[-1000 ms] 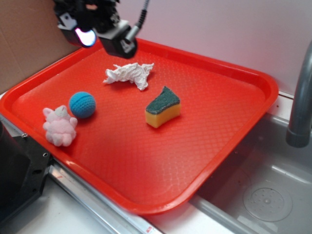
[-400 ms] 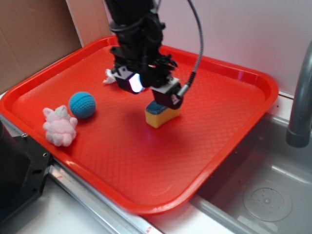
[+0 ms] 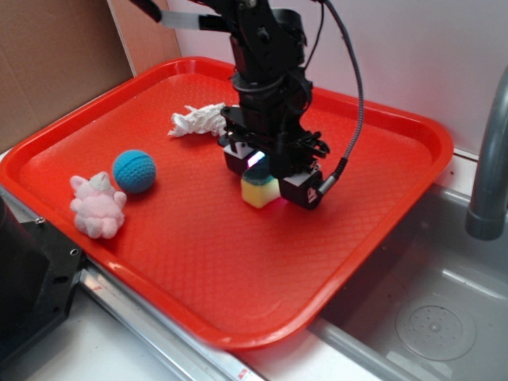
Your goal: Grab the green sponge.
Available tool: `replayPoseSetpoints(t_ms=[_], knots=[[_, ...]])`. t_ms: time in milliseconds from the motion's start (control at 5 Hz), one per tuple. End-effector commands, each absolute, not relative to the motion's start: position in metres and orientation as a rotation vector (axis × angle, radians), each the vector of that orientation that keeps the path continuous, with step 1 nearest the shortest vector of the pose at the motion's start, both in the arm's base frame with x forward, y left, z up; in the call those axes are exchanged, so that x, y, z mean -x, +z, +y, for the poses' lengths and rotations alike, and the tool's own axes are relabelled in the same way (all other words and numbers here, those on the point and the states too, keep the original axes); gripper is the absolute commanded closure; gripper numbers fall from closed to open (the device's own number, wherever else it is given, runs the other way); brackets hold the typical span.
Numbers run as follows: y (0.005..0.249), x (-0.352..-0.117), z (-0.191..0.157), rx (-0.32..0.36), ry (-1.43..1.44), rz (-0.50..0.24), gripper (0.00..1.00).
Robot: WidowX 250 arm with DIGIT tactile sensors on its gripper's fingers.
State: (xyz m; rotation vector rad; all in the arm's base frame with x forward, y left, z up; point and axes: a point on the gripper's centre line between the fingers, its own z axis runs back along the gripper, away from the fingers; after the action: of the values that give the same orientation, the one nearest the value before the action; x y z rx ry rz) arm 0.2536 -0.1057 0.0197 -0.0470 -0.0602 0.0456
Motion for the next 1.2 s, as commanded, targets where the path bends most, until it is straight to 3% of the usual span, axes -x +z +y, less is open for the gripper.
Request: replayPoseSetpoints(t_ms=[0,200,600,800,1000], knots=[[0.048,-0.248,-0.099,0.083,0.098,-0.064,1.0],[0.089,-0.245,-0.078,0.058,0.188,-0.052,1.0],[0.165,-0.228,-0.032,0.092,0.252,-0.065,1.0],[0.186,-0.21,-0.023,0.086,0.254,-0.119,1.0],[0.187,-0.202,-0.023,0.066,0.243,-0.13,1.0]])
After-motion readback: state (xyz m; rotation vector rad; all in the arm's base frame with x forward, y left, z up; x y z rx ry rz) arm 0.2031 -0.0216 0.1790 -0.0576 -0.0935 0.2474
